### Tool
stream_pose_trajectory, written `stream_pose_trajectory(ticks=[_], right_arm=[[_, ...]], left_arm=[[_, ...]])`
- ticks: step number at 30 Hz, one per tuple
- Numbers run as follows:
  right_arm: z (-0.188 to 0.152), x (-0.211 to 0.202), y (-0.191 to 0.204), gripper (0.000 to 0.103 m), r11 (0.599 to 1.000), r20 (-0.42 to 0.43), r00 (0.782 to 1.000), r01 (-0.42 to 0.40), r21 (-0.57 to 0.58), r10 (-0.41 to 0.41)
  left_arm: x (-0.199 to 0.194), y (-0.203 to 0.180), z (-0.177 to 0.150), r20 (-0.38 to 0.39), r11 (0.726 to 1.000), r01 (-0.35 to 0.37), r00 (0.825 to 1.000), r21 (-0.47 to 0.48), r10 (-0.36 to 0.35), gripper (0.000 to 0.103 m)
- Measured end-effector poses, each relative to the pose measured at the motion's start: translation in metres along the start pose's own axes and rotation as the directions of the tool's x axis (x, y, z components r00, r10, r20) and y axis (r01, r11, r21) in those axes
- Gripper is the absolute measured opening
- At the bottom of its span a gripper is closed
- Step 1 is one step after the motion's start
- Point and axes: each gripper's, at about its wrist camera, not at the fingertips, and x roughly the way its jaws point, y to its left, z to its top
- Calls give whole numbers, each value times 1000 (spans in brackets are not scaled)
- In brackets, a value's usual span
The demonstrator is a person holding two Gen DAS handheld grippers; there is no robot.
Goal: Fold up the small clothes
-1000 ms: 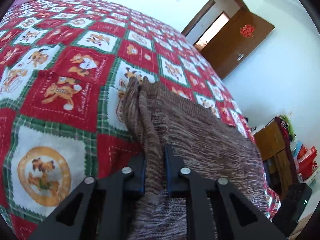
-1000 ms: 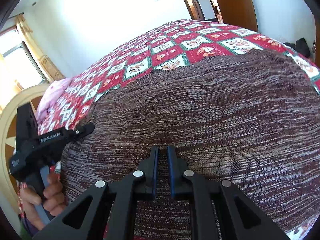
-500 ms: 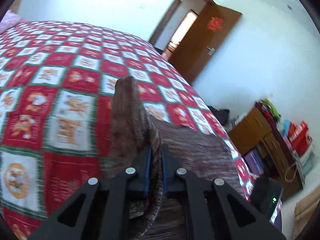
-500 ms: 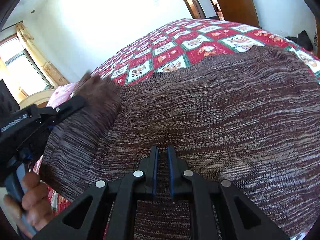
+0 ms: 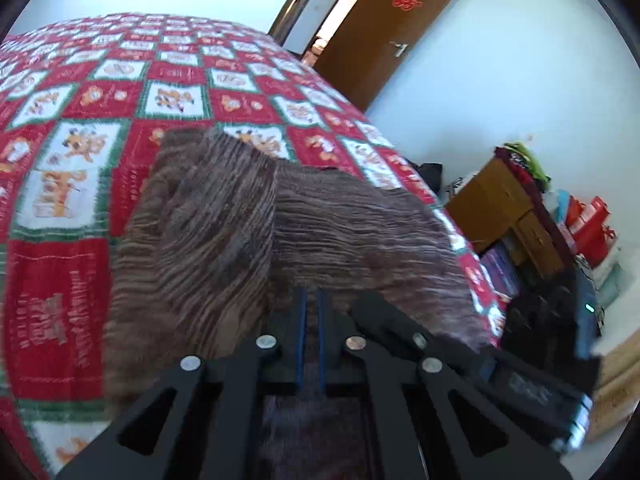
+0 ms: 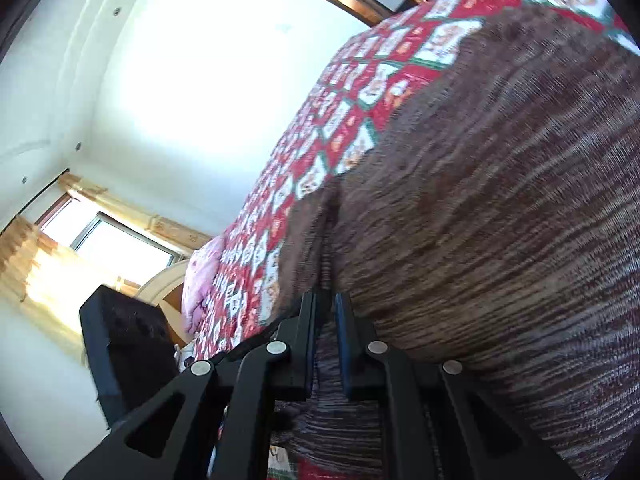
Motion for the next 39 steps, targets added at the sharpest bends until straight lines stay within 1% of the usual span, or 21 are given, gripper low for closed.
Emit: stream_pose_trajectory(ticks=[1, 2, 3, 4, 5, 6, 7, 8, 10, 11, 12, 14, 17, 19, 23, 25, 29, 32, 34, 38, 39], right_arm=[[0, 0, 2, 10, 1000, 1, 1000, -6, -8, 6], [0, 1, 5, 11, 1000, -2, 1000, -9, -16, 9], [-1, 1, 6, 21, 1000, -5, 1000, -9, -21, 9], [-1, 1, 8, 35, 1000, -8, 1000, -6, -23, 6], [-2, 2, 9, 40, 1000, -12, 1000, -6, -19, 6], [-1, 2, 10, 44, 1000, -14, 1000, -20, -16, 19], [0, 3, 12, 44, 999, -21, 999, -29, -14, 29], [1, 8, 16, 44, 999, -38, 999, -28, -19, 27], [3, 16, 24, 44, 999, -75, 997, -1, -50, -2], [4, 22, 26, 44, 998, -89, 996, 17, -65, -23], [5, 29, 29, 44, 996, -104, 993, 39, -78, -47], [6, 47, 34, 44, 993, -139, 988, 58, -105, -73], [4, 72, 41, 44, 984, -175, 978, 87, -154, -114], [-2, 80, 46, 44, 978, -180, 975, 99, -182, -132], [-9, 87, 56, 43, 958, -154, 974, 122, -258, -165], [-9, 86, 53, 36, 962, -142, 976, 130, -240, -167], [-6, 77, 41, 36, 984, -93, 987, 120, -130, -133], [-4, 69, 36, 36, 987, -39, 990, 133, -93, -137], [-3, 72, 35, 36, 985, -50, 987, 145, -93, -150], [-6, 80, 46, 36, 968, -53, 978, 193, -162, -203], [-7, 74, 48, 36, 966, -30, 977, 204, -161, -212]], left_arm=[[-11, 0, -1, 14, 1000, 6, 1000, 12, -6, 4], [-27, 2, -1, 41, 1000, 9, 999, 30, -10, 7], [-34, 4, 0, 59, 999, 4, 998, 36, -6, 10], [-45, 9, 2, 84, 999, -2, 996, 37, -2, 17], [-57, 19, 5, 118, 1000, -23, 993, 22, 20, 28], [-60, 26, 7, 136, 999, -42, 990, 7, 41, 36], [-67, 41, 11, 164, 996, -89, 982, -28, 92, 50], [-68, 52, 14, 174, 991, -120, 976, -55, 128, 52], [-64, 74, 18, 168, 981, -161, 969, -111, 178, 52], [-58, 87, 18, 151, 972, -182, 967, -147, 204, 52], [-55, 93, 16, 141, 969, -185, 968, -162, 208, 52], [-47, 103, 9, 133, 968, -156, 974, -197, 185, 52], [-37, 105, 0, 123, 966, -141, 978, -217, 170, 52], [-31, 109, -5, 118, 964, -121, 981, -238, 152, 52], [-37, 114, -8, 142, 963, -80, 982, -259, 120, 52], [-36, 118, -8, 143, 961, -66, 984, -270, 108, 52], [-37, 113, -10, 145, 964, -81, 982, -253, 121, 53], [-34, 112, -9, 142, 966, -99, 980, -240, 136, 53], [-33, 111, -9, 143, 967, -105, 980, -234, 141, 53], [-31, 114, -9, 144, 967, -101, 980, -235, 138, 53], [-31, 113, -9, 145, 967, -100, 980, -236, 136, 53]])
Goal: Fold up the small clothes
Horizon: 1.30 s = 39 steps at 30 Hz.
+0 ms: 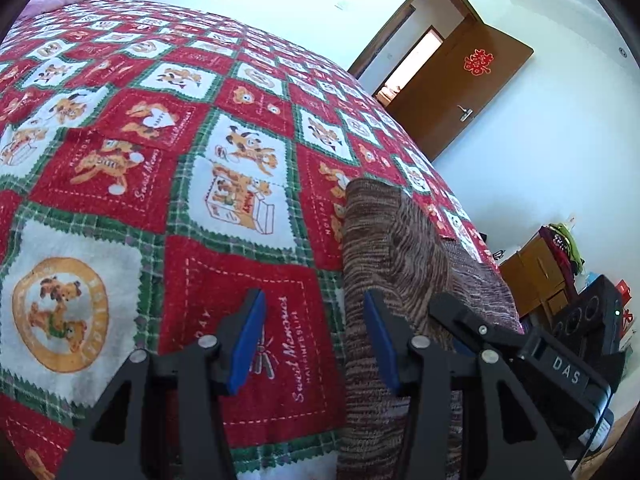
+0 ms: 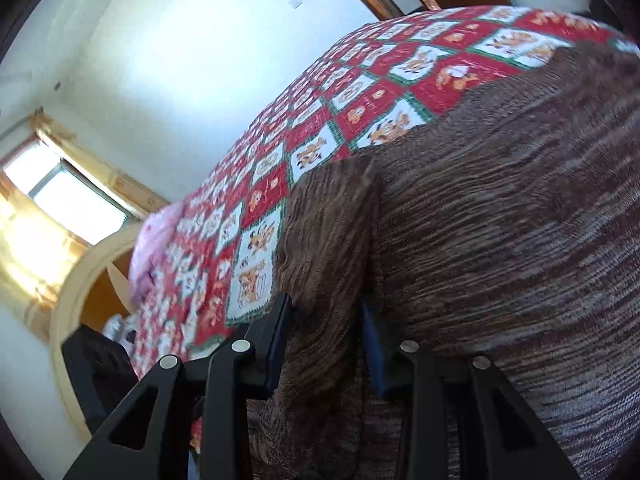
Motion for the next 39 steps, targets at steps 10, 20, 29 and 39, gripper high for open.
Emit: stream_pose_trajectory(ticks=[10, 20, 29, 39], right_arm=[[10, 0, -16, 42, 998, -2, 999, -54, 41, 54], [1, 14, 9, 26, 995, -26, 1000, 15, -95, -18], [17, -12, 20, 6, 983, 25, 999, 24, -185, -20], [71, -97, 2, 6, 923, 76, 993, 114, -369, -92]], left_arm=[[0, 6, 0, 5, 999, 35, 999, -22, -35, 53], [1, 4, -1, 4, 999, 41, 999, -9, -41, 57], [2, -20, 2, -22, 998, 6, 1000, 61, -5, 75], [3, -74, 14, -35, 988, 15, 999, 156, -10, 75]])
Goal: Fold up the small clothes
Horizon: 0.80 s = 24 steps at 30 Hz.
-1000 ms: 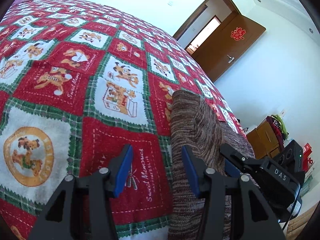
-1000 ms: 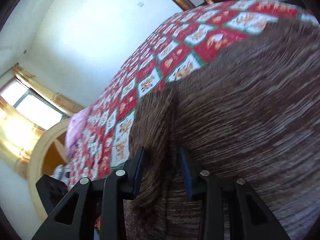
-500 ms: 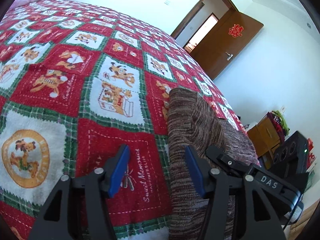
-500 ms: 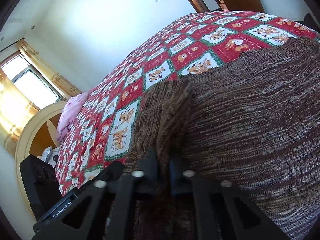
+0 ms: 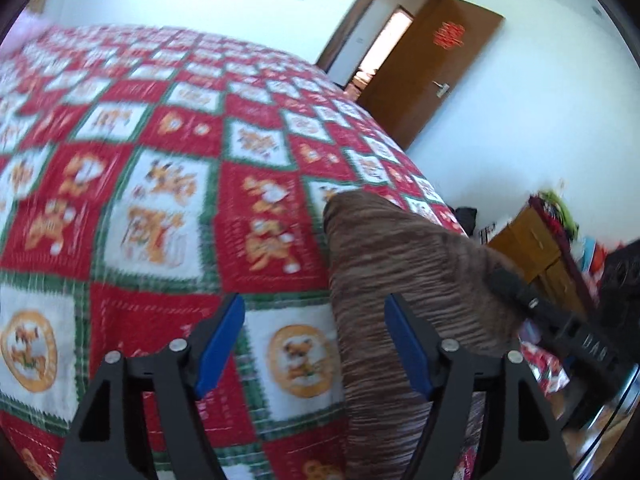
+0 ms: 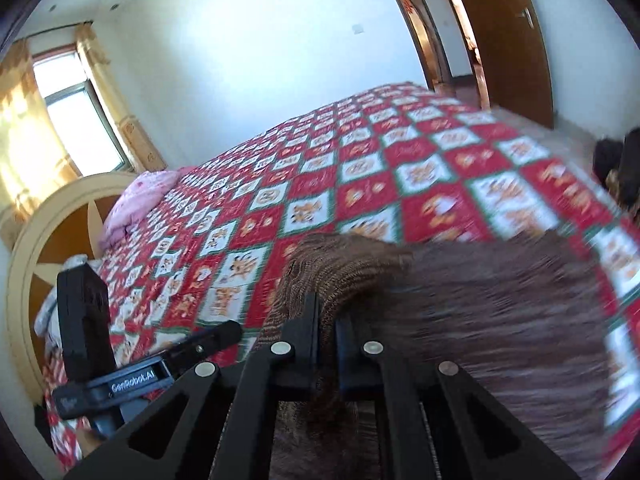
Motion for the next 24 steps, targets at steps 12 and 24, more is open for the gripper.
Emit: stream_pose_trajectory(ticks=[12, 24], right_arm=[[-20, -41, -110, 6, 988, -104, 985, 141, 58, -134], [-54, -60, -134, 42, 957, -100, 991, -58, 286, 90]], left_arm=[[44, -65, -15, -60, 994, 23, 998, 107, -16, 75], [21, -65, -25, -36, 981, -24, 999, 191, 32, 76]])
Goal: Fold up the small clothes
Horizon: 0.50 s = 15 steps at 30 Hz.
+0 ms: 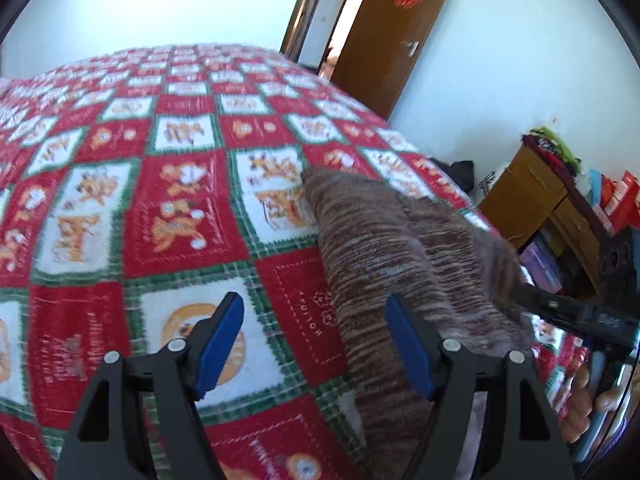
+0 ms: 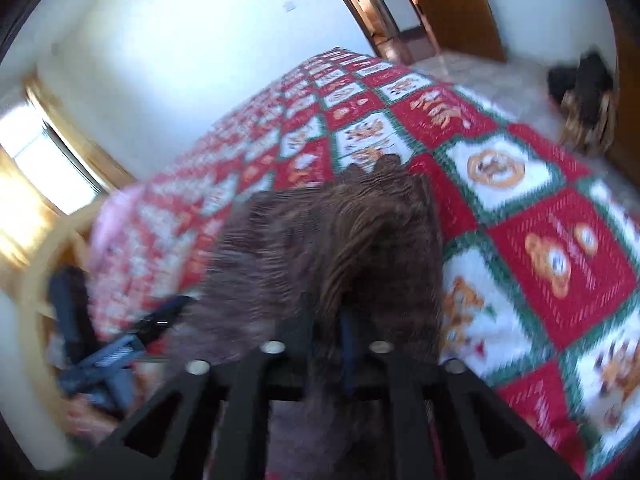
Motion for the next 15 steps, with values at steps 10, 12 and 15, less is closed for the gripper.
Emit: stream_pose_trajectory(ticks=[10, 12, 15], right_arm=[[-50, 15, 32, 60, 990, -179, 982, 30, -138, -55], [-60, 29, 43, 54, 981, -226, 970, 45, -186, -87], [-60, 35, 45, 52, 978, -207, 971, 83, -191, -123]], left_arm=[[-29, -9, -35, -16, 998, 57, 998, 12, -57, 76], [-29, -9, -38, -23, 998, 56, 998, 12, -56, 76], [-31, -8, -41, -26, 998, 55, 998, 4, -55, 76]])
